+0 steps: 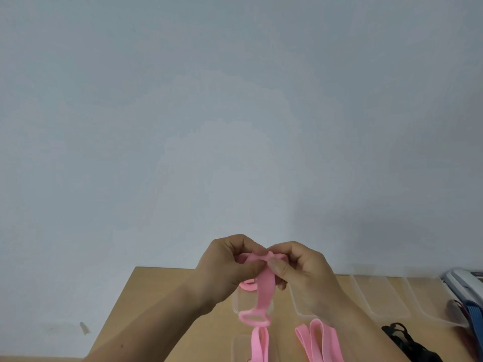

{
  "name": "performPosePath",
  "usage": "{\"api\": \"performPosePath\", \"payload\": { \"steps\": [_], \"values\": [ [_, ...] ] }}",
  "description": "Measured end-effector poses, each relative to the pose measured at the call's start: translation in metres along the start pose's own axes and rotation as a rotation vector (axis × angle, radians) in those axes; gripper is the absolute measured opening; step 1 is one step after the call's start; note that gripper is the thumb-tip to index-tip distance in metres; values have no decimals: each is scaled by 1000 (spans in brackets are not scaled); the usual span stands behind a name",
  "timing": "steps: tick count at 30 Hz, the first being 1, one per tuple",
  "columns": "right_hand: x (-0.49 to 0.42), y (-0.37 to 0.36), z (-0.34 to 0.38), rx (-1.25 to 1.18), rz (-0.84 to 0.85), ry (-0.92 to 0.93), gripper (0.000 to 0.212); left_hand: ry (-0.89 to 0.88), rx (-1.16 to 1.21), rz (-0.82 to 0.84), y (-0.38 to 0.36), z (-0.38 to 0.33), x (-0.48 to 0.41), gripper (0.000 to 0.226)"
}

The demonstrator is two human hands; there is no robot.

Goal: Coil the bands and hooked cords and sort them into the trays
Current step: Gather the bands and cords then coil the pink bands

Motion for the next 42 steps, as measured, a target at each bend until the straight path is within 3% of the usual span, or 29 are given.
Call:
{"api": "performPosePath", "payload": {
  "steps": [3, 5, 8, 13, 18, 24, 27, 31, 33, 38, 42],
  "values": [
    [3, 2, 5, -68, -33, 27, 10, 75, 85, 19, 2, -3, 0, 37],
    [4, 1, 4, -59, -64, 56, 18, 147, 146, 44, 3, -4, 1, 45],
    [4, -1, 1, 4, -87, 71, 33, 202, 122, 83, 1, -4, 3, 31],
    [10, 3, -1, 175, -102, 136, 33, 277, 141, 100, 1, -5, 4, 24],
    [11, 2, 2, 303, -134, 239, 37, 292, 151, 110, -2, -5, 5, 34],
    [12, 1, 1, 105, -75, 113, 39, 245, 206, 58, -3, -5, 7, 34],
    [12, 1, 4, -62, -50, 4, 27, 210, 206, 82, -3, -5, 8, 31],
    [13, 1, 7, 19, -1, -76, 13, 143, 57, 71, -5, -4, 8, 19],
    [14, 0, 7, 54, -7, -72, 17, 125, 15, 47, -6, -2, 9, 16],
    [15, 2, 5, 107, -98, 15, 16, 179, 111, -3, -7, -1, 12, 38],
    [16, 0, 5, 154, -117, 31, 17, 217, 83, 17, -10, -1, 12, 26]
  ]
}}
Point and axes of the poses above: each hand's wrist, its own x-axis away from the middle knuckle, its own y-axis out of the back of the hand, z = x × y, the point moved 1 cm from there along -x, towards the middle knuckle, and after that the axes turned 10 degrees about x, right-handed, at the moved point
